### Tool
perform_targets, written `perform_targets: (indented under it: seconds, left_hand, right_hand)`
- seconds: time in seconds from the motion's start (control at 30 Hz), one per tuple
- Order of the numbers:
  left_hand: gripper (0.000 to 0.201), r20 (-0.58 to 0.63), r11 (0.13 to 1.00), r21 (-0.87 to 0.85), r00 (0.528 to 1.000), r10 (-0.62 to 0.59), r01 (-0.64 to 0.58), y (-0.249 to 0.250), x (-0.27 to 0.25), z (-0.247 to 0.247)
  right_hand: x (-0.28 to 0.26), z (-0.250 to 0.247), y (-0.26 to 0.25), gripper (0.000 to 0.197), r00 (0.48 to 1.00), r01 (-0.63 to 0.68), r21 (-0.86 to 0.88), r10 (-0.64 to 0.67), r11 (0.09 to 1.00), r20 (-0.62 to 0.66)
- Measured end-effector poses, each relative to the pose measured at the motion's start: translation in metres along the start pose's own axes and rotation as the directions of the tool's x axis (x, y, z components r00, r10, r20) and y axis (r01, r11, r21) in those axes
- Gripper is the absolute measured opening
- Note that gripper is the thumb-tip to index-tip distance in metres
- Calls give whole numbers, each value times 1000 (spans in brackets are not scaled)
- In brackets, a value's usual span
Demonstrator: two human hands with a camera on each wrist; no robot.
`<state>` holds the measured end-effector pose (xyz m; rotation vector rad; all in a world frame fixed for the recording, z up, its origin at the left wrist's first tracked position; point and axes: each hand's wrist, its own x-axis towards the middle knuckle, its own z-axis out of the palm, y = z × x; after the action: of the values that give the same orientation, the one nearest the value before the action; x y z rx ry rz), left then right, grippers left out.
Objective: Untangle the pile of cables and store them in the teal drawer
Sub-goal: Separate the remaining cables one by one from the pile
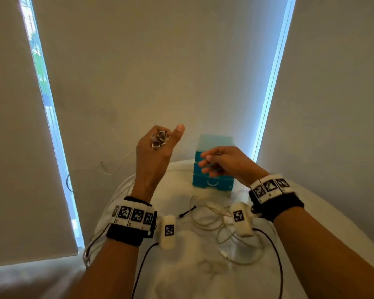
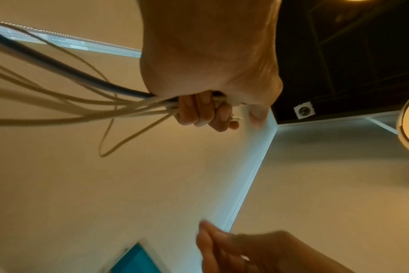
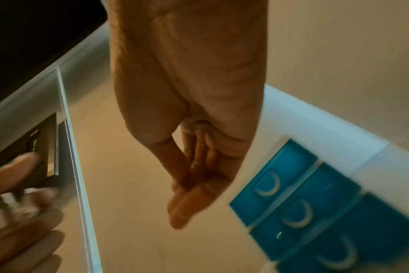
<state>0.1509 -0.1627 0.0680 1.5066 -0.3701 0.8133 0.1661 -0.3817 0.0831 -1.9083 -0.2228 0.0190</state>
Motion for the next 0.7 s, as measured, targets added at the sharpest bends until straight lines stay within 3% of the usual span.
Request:
perform_targets:
  seconds: [0.03, 0.1, 0.17, 0.23, 0.3, 0.37, 0.43, 0.53, 0.6, 0.7]
  left_hand:
    - [45, 46, 998, 26, 997, -56, 55, -9, -1, 7]
    - [45, 130, 984, 102, 978, -160, 148, -28, -3, 22]
    - [43, 209, 962, 161, 945, -253, 222, -44, -8, 37]
    - [43, 290, 945, 156, 902, -321, 286, -59, -15, 49]
    - [45, 345, 931, 141, 865, -365, 337, -71, -21, 57]
    - [39, 388, 920, 149, 834, -391, 362, -82, -26, 61]
    - [31, 407, 907, 152, 812, -419, 392, -88, -30, 64]
    - [28, 424, 900, 147, 796, -433, 411, -91, -35, 66]
    - [28, 434, 898, 145, 788, -435, 416, -90, -41, 67]
    - [26, 479, 892, 168, 756, -446, 420, -84, -49, 66]
  right_hand:
    - [-7, -7, 10, 19, 999, -33, -184, 38, 982, 24]
    - [-19, -17, 28, 37, 984, -54, -553, 138, 832, 111]
    - [-33, -20, 42, 51, 940, -58, -725, 281, 687, 191]
    - [-43, -21, 57, 38, 901, -54, -720, 344, 692, 263]
    - [-50, -21, 70, 17, 936, -63, -569, 246, 820, 251]
    - [-53, -22, 84, 11, 997, -64, -363, 78, 929, 24]
    - [-55, -22, 95, 17, 991, -80, -309, 43, 948, -126]
    - [-61, -18, 111, 47, 986, -145, -527, 164, 837, -9]
    - [-66, -17, 110, 64, 971, -154, -575, 231, 804, 63]
    - [-68, -18, 111, 42, 961, -110, -462, 212, 880, 177]
